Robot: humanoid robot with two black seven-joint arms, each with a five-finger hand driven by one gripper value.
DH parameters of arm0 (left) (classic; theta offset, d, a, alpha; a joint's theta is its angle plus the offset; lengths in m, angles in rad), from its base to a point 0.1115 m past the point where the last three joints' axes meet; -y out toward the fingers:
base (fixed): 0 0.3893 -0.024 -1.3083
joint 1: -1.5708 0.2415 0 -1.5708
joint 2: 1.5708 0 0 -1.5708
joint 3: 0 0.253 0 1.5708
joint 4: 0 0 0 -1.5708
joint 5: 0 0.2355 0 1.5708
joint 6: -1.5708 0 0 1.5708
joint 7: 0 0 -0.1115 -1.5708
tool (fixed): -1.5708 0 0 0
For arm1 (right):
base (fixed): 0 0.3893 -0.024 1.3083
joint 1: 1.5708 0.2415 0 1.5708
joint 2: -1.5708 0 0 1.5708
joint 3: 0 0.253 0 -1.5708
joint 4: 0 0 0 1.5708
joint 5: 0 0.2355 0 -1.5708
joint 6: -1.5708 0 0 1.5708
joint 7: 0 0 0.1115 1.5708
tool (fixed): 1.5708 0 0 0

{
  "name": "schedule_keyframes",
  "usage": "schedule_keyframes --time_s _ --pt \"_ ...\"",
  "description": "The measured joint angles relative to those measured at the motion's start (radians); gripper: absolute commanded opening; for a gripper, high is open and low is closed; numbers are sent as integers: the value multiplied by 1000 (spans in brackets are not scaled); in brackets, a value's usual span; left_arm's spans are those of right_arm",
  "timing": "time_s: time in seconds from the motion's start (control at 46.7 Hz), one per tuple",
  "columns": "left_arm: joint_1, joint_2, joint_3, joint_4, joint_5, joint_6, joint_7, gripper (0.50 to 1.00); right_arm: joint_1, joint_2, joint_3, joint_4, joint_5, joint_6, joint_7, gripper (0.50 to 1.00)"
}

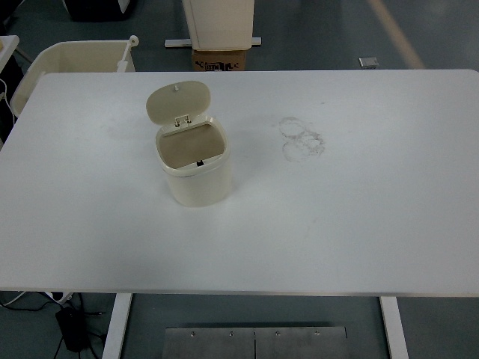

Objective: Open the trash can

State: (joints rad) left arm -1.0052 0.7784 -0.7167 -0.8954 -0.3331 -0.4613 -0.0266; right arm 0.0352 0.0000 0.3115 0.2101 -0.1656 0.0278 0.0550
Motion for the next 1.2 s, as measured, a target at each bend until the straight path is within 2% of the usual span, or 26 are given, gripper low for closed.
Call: schedule_keyframes --time_s 0.3,0.536,0.793,1.2 --pt "86 -87 -19 74 -86 0 1 1000 0 0 0 0 0 0 0 993" --pt "172 -185 -50 208 -107 -9 0 1000 0 0 0 0 0 0 0 993" --pt "184 -284 -58 352 -102 -41 4 1000 0 0 -1 0 -2 0 0 993" --pt "203 -325 -58 375 -98 -50 4 1000 8 0 4 0 -3 0 2 993"
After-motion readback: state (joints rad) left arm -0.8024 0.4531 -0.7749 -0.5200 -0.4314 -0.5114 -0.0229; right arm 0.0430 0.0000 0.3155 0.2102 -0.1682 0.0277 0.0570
